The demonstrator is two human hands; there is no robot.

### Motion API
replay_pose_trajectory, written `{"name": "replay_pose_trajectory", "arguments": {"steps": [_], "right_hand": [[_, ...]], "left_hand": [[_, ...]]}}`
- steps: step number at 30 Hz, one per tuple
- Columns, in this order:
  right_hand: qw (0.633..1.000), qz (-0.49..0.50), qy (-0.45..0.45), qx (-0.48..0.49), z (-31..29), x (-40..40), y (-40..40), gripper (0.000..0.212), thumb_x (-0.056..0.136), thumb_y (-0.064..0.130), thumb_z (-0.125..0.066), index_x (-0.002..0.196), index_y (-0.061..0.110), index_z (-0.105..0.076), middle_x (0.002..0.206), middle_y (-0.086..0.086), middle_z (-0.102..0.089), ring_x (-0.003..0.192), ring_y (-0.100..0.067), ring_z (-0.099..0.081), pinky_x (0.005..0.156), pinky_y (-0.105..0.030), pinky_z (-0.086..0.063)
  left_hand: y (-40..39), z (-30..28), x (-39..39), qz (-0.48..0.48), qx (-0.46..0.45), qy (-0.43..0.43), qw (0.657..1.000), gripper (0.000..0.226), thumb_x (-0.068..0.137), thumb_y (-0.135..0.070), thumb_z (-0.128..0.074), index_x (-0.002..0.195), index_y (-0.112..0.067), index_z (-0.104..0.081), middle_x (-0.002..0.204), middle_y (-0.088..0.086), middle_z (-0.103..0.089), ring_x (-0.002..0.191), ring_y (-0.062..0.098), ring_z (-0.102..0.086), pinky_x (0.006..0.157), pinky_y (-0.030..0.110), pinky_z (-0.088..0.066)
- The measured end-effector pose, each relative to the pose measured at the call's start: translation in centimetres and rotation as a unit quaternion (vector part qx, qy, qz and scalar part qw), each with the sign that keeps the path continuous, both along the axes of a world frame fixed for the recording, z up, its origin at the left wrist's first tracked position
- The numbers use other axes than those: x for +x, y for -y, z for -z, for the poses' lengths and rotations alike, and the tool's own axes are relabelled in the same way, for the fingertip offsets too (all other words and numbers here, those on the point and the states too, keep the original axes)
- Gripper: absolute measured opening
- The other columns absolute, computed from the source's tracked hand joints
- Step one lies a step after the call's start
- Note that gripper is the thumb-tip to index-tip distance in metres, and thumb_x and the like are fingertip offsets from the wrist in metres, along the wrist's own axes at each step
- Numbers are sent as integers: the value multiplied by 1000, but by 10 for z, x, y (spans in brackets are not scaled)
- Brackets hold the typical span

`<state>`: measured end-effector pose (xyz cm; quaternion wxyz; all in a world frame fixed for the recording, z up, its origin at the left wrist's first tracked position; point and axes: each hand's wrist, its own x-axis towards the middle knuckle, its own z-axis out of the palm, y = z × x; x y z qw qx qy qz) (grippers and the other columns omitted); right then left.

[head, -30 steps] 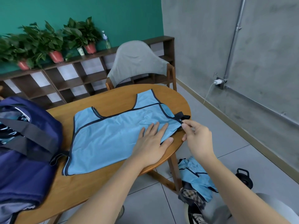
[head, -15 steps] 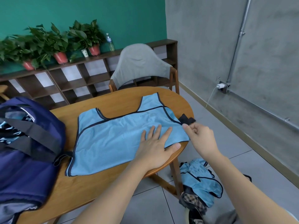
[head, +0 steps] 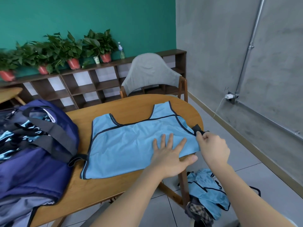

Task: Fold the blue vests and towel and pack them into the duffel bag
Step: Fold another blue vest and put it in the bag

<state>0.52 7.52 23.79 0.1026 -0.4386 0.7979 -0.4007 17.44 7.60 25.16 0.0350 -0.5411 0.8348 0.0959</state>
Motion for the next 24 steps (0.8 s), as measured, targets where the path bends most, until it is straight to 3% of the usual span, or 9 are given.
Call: {"name": "replay_pose_trajectory", "arguments": {"steps": [2, 5, 9, 11, 13, 15, 17, 20, 24], "right_hand": [[1000, 11, -18, -9, -1, 2, -3, 37, 95, 52, -56, 74, 21, -55, 68, 2, -60, 65, -22, -55, 63, -34, -47], [987, 4, -110, -117, -1, 8, -2, 31, 91, 46, -66, 101, 17, -59, 92, 0, -60, 87, -24, -57, 72, -41, -49], [951, -126, -215, -181, -6, 9, 19, 20, 87, 33, -76, 96, 17, -68, 90, 0, -63, 87, -27, -57, 75, -39, -42], [953, -163, -220, -132, -10, 9, 35, 31, 85, 47, -75, 100, 21, -68, 90, 4, -64, 87, -25, -59, 76, -37, -40], [953, -174, -242, -53, -12, 12, 49, 45, 82, 61, -71, 107, 24, -64, 94, 6, -65, 91, -24, -59, 79, -36, -38], [950, -187, -250, -6, -11, 15, 58, 45, 84, 62, -67, 108, 25, -60, 91, 7, -63, 90, -23, -59, 79, -35, -34], [953, -190, -235, -14, -10, 15, 63, 34, 88, 57, -66, 99, 25, -57, 84, 8, -60, 84, -21, -58, 78, -35, -33], [961, -178, -211, -29, -8, 8, 67, 20, 93, 40, -64, 83, 23, -58, 72, 8, -60, 72, -21, -58, 75, -37, -39], [982, -187, -17, 9, -18, -1, 75, 26, 95, 35, -61, 79, 16, -57, 67, 2, -62, 67, -21, -59, 69, -38, -50]], "left_hand": [[-6, -1, -3, -3, 7, 2, 1000, 86, 81, -92, -8, 155, -52, 10, 166, 4, 23, 149, 31, 30, 117, 59, 20], [-10, 0, -7, -12, 8, -8, 1000, 86, 81, -91, -6, 155, -51, 9, 166, 4, 23, 149, 33, 31, 116, 60, 22], [-11, -7, -8, -14, 54, -30, 998, 78, 87, -84, -3, 157, -49, 6, 167, 5, 21, 150, 33, 29, 116, 61, 20], [-6, -16, -4, -22, 63, -63, 996, 74, 92, -80, -7, 157, -47, -13, 169, 5, 1, 154, 33, 12, 120, 59, 10], [6, -24, 3, -31, -21, -83, 996, 61, 98, -70, -21, 145, -38, -45, 154, 6, -41, 148, 31, -24, 119, 54, -15], [26, -26, 11, -24, -120, -91, 988, 49, 102, -56, -33, 137, -29, -55, 137, 1, -56, 136, 24, -40, 113, 47, -27], [48, -20, 17, -4, -134, -112, 985, 46, 104, -50, -37, 143, -27, -51, 147, 1, -49, 142, 21, -33, 117, 43, -22], [68, -5, 18, 5, -90, -98, 991, 56, 103, -60, -29, 154, -36, -33, 165, 5, -22, 154, 22, -9, 124, 48, -3], [74, 8, 15, -6, -46, -42, 998, 69, 96, -76, -13, 158, -46, -10, 169, 2, 0, 155, 22, 9, 123, 54, 8]]}}
